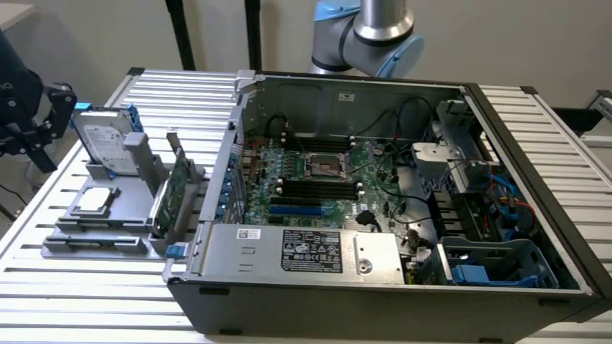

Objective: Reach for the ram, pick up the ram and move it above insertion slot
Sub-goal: 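Pick up the ram and move it above insertion slot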

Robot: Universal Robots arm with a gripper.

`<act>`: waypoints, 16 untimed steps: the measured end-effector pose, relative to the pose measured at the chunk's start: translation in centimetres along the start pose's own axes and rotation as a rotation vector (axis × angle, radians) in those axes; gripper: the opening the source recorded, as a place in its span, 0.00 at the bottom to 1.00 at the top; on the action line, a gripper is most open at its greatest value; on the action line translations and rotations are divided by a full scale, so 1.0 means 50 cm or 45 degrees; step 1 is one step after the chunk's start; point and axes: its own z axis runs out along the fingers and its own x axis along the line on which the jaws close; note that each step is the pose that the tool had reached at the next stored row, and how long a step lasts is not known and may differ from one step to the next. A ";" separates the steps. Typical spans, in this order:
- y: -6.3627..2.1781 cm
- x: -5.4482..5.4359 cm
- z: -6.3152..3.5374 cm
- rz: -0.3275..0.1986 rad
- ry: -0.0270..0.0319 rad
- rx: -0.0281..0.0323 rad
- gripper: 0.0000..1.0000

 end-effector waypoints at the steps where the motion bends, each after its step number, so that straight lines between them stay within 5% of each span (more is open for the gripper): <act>1: 0.000 0.000 0.000 -0.023 0.0009 0.0000 0.11; 16: 0.000 0.000 0.003 -0.370 0.0140 0.0002 0.11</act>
